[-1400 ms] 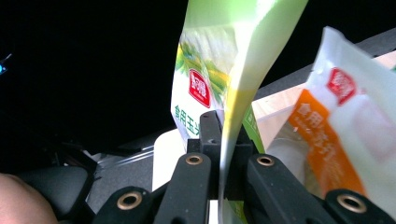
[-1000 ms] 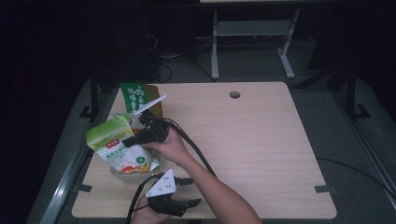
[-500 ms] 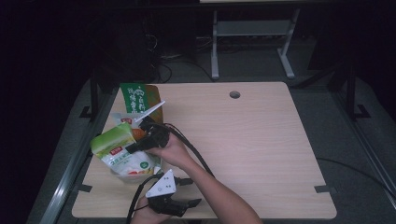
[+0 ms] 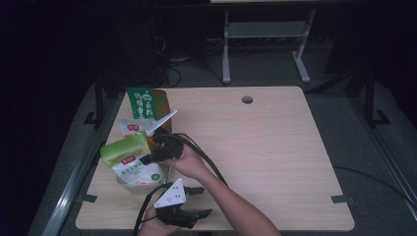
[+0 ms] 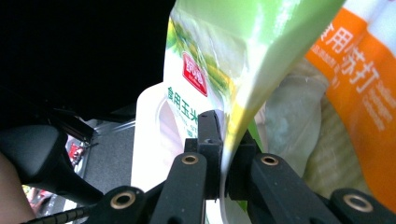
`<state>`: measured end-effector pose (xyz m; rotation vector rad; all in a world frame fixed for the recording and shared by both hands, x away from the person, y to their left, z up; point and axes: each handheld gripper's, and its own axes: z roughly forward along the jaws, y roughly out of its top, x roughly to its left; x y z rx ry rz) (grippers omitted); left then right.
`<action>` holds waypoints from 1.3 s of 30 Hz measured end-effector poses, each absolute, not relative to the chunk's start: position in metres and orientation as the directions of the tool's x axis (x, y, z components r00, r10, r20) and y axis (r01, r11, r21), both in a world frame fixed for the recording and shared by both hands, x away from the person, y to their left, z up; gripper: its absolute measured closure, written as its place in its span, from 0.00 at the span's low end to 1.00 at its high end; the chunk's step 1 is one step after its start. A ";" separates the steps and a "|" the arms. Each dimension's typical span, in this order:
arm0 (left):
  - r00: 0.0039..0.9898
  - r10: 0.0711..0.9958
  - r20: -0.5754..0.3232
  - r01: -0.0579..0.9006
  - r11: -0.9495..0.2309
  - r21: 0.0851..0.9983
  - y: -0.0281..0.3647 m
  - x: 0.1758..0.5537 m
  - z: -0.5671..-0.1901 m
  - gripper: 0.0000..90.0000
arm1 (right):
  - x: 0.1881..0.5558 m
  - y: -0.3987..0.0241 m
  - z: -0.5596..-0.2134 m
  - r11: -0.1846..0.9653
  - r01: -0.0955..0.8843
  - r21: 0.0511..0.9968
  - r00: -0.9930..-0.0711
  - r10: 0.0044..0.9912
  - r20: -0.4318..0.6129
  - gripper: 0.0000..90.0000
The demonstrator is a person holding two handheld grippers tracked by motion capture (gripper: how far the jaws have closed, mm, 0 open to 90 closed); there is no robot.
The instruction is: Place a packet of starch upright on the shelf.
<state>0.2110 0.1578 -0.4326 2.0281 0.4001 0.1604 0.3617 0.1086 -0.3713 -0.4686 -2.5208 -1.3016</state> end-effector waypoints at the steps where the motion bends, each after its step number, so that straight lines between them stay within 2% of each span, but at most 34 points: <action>1: 0.935 0.349 -0.059 0.214 -0.425 0.880 0.158 0.211 -0.433 0.37 | 0.362 0.107 -0.373 0.542 0.402 0.738 -0.911 0.159 0.380 0.96; 26: 0.932 0.358 -0.060 0.220 -0.427 0.877 0.159 0.213 -0.433 0.37 | 0.362 0.093 -0.383 0.551 0.428 0.716 -0.897 0.161 0.412 0.96; 39: 0.930 0.362 -0.061 0.223 -0.425 0.877 0.160 0.214 -0.433 0.36 | 0.363 0.079 -0.374 0.509 0.442 0.739 -0.894 0.182 0.410 0.76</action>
